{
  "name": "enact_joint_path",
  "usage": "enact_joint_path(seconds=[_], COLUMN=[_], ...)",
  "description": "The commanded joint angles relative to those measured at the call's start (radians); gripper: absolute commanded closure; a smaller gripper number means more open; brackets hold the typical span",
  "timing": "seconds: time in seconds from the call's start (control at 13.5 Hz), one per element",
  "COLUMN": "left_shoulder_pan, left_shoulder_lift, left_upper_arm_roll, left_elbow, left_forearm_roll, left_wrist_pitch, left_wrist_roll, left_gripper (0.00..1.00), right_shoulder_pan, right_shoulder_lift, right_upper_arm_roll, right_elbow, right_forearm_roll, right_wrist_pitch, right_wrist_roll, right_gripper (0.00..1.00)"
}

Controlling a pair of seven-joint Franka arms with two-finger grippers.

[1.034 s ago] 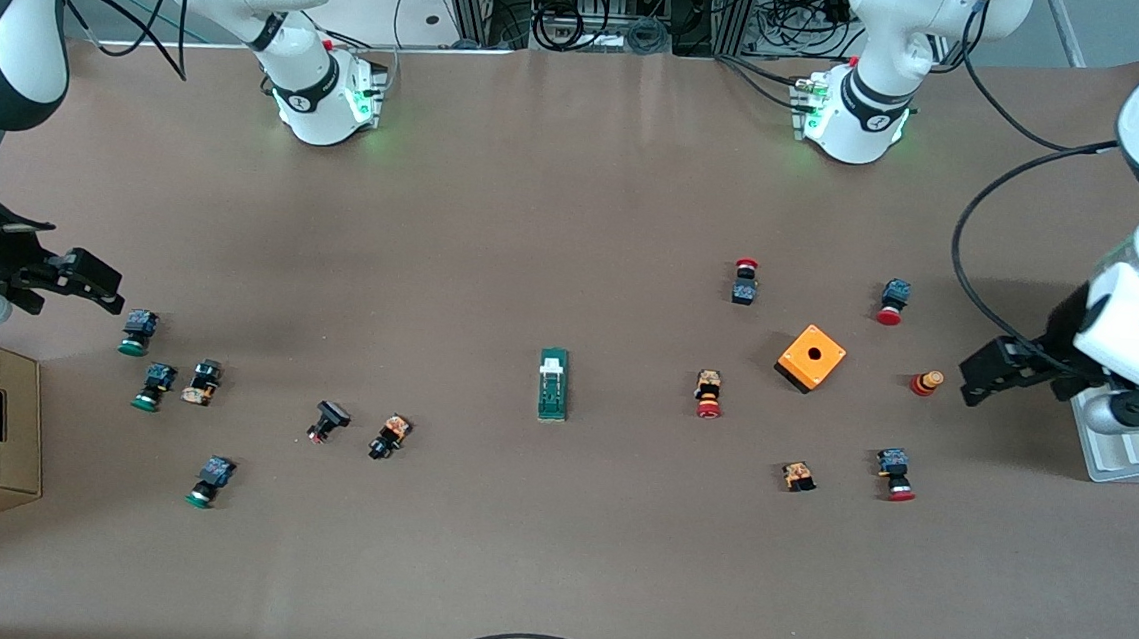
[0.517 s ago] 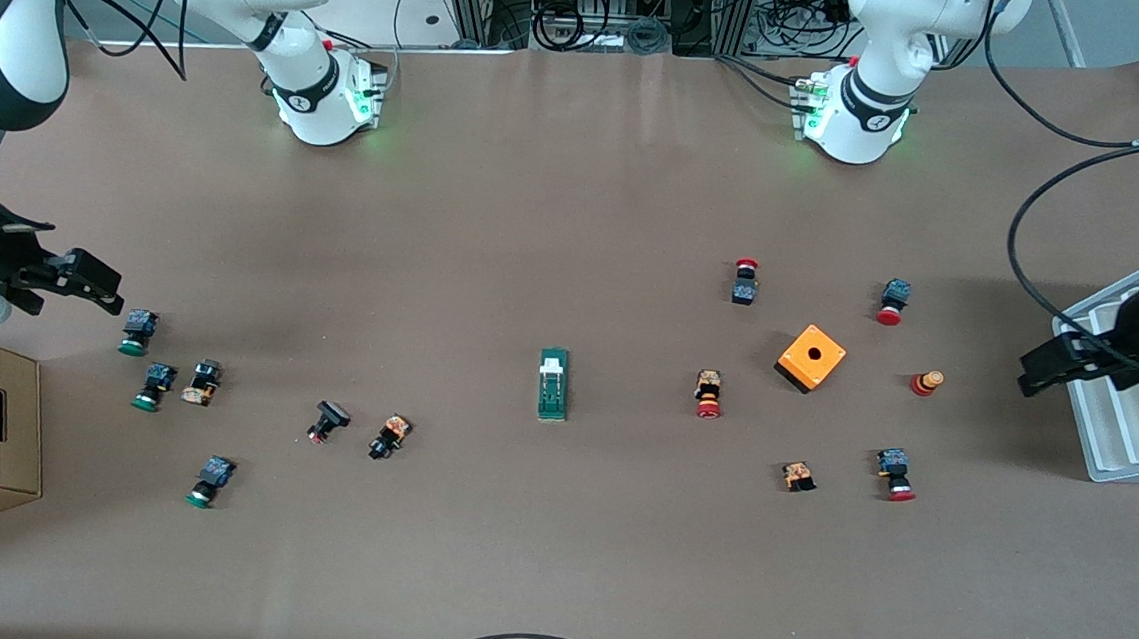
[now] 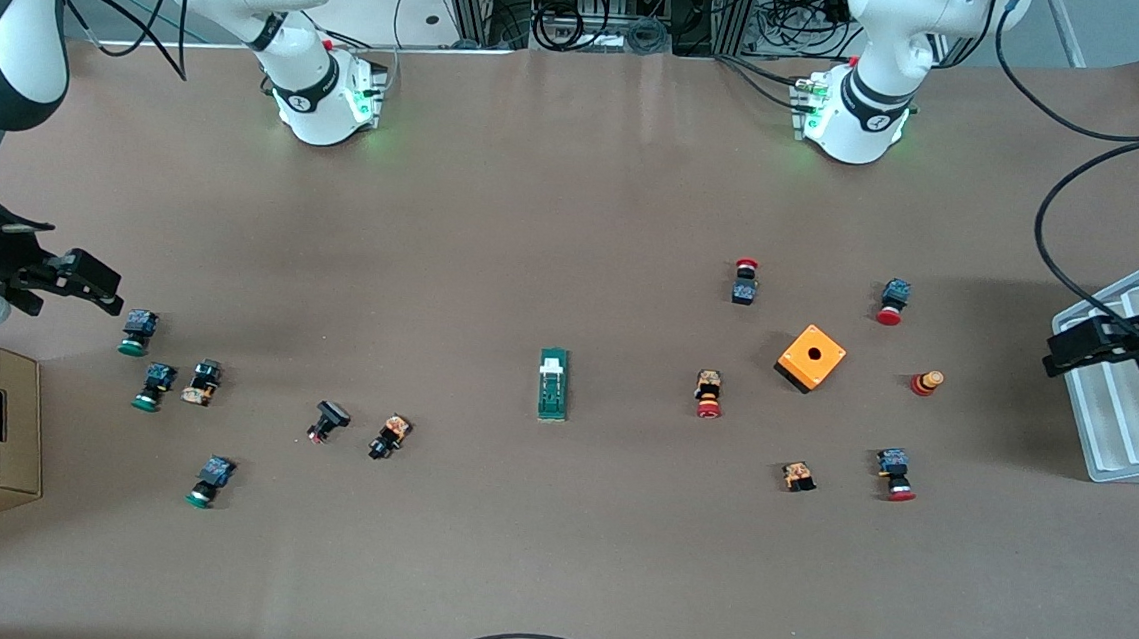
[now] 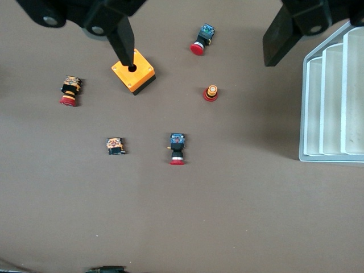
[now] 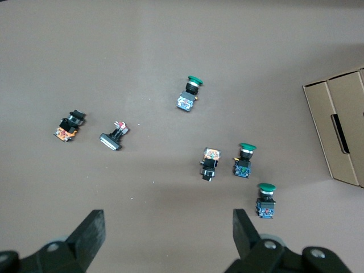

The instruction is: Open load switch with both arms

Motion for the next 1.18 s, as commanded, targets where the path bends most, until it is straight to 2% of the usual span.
enact_joint_path(seconds=[0.0,0.59,0.74,1.11], left_shoulder_pan=[0.011,0.049,0.113,0.124], left_shoulder_lift=[-0.008,-0.005,-0.005,0.001], left_upper_arm_roll=[-0.004,-0.019,-0.096,-0.117], left_elbow=[0.008,0.003,0.005,0.003], left_forearm_roll=[-0.016,-0.018,-0.016,-0.016], left_wrist_pitch=[-0.017,-0.012,-0.009,-0.006], left_wrist_roll=[0.021,0.018,0.018,0.019], left_gripper=[0.00,0.00,0.00,0.00], right_shoulder_pan=[0.006,0.006,0.004,0.006], right_shoulder_lift=[0.008,0.008,0.008,0.008], right_upper_arm_roll=[-0.003,-0.003,-0.003,-0.003], right_elbow=[0.018,0.018,0.018,0.018], right_forearm_roll=[-0.012,-0.012,-0.012,-0.012], right_wrist_pitch=[0.002,0.003,0.003,0.005], right_wrist_roll=[0.010,0.010,0.010,0.010], right_gripper=[0.00,0.00,0.00,0.00])
